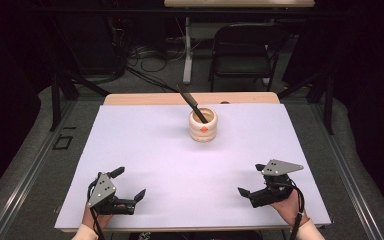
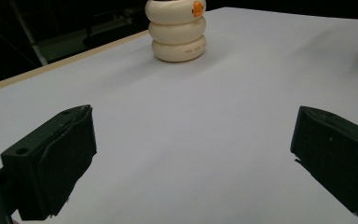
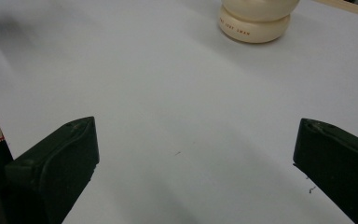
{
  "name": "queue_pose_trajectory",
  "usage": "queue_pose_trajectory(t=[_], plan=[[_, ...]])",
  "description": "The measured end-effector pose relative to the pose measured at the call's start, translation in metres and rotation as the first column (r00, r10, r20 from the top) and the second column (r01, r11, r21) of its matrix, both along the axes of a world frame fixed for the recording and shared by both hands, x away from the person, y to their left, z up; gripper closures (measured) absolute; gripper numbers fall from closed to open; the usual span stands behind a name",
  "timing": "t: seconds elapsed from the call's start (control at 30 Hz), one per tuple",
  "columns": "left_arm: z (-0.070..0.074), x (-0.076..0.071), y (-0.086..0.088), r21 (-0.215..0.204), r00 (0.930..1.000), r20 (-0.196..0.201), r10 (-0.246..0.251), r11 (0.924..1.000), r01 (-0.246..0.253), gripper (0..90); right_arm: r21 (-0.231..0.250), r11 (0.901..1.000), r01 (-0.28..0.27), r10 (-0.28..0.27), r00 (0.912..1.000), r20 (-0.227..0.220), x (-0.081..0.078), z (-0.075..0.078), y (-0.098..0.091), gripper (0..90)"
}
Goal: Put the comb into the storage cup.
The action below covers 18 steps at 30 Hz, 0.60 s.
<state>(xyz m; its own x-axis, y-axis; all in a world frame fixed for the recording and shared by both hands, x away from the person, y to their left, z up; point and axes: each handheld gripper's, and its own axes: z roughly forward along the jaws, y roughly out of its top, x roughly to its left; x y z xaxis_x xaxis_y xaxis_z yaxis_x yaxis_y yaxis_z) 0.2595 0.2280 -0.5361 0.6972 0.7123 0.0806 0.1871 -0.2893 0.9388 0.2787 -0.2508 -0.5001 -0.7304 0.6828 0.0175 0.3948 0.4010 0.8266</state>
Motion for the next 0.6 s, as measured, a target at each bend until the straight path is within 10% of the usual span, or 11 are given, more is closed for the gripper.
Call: queue_pose_trajectory(t=[0.6], plan=[[-0.001,0.000,-0.001,0.005,1.0000,-0.005,0.000,1.0000,0.000,0.3,0.014,0.9993,0.034,-0.034,0.9993,0.016,-0.016,-0.005,-0.011,0.0]])
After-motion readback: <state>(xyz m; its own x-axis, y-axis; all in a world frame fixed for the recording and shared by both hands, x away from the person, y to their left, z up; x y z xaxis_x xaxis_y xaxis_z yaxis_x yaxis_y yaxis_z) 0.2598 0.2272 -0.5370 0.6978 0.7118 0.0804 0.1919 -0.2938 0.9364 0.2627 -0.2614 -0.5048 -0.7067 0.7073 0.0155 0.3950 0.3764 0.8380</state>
